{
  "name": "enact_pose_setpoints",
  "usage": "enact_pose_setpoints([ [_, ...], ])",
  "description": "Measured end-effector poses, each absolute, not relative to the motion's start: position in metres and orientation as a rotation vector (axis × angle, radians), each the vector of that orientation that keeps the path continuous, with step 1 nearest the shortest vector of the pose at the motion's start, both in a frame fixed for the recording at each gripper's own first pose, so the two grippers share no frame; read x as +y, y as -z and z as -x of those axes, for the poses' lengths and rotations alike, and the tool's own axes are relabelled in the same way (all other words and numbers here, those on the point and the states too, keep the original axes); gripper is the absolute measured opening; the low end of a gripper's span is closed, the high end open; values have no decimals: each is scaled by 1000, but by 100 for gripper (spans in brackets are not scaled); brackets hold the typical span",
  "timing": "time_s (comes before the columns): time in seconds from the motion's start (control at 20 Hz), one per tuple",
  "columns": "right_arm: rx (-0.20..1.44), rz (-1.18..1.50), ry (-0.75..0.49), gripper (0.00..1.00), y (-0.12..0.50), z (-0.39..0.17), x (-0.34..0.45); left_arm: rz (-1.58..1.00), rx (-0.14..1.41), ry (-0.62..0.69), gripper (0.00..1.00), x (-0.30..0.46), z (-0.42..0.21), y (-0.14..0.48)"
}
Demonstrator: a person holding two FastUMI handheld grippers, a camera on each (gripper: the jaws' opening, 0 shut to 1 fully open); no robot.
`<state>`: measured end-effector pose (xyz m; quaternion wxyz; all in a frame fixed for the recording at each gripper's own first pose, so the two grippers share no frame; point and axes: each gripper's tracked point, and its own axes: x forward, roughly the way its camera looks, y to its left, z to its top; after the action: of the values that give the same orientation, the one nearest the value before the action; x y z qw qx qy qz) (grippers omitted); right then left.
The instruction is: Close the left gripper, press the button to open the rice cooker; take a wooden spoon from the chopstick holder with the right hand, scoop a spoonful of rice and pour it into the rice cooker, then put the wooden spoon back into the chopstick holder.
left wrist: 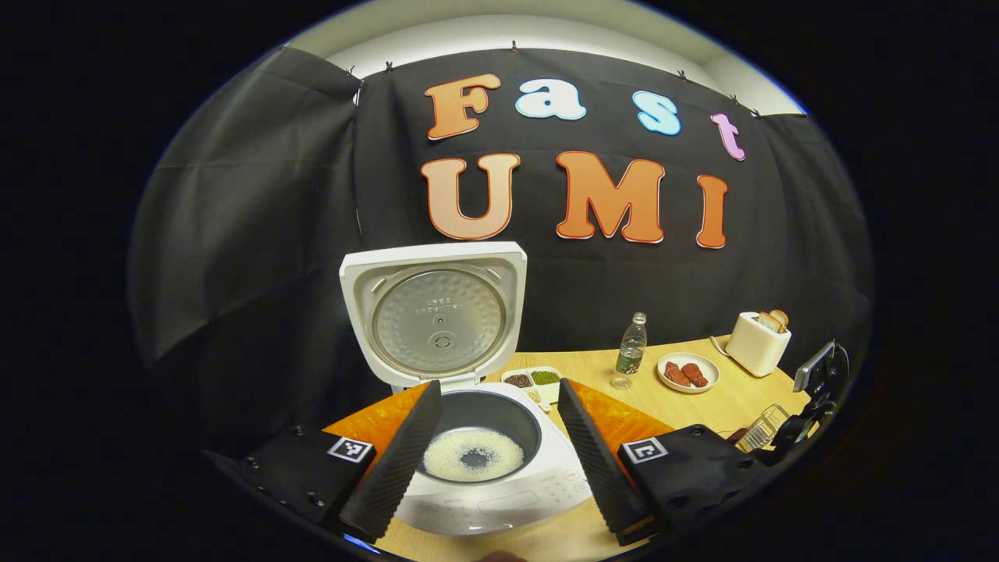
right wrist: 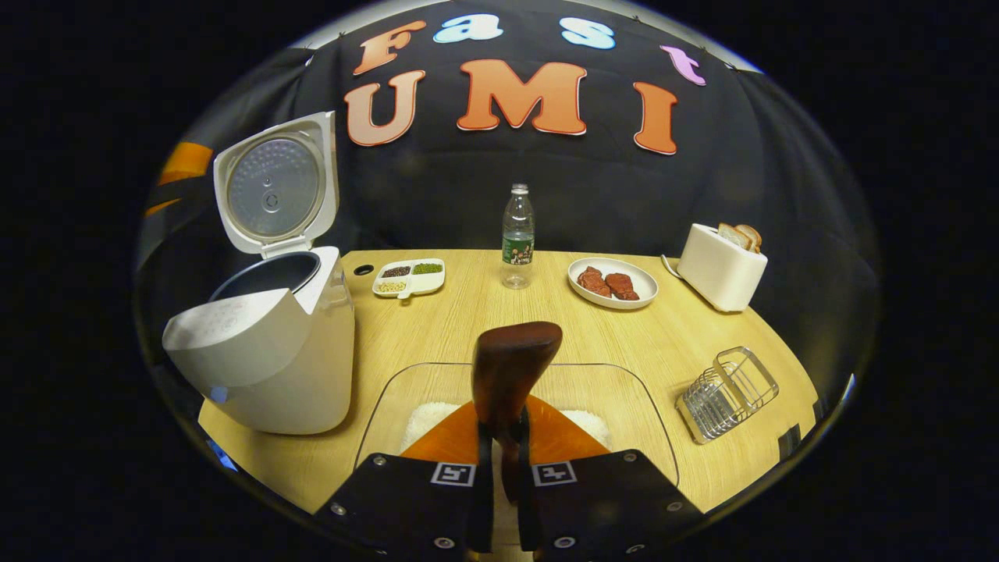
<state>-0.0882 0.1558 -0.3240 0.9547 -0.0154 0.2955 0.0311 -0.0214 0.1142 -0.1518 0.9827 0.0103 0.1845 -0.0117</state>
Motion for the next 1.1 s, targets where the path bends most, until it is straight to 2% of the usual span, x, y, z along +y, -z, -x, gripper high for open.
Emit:
enact_pose_setpoints([
  [0.7, 735, -309, -3, 12, 328, 78, 146, 8, 373, -2, 100, 130, 19, 155],
  [1.1, 791, -456, -51, 12, 326, 77, 159, 14, 374, -3, 100, 135, 19, 155],
])
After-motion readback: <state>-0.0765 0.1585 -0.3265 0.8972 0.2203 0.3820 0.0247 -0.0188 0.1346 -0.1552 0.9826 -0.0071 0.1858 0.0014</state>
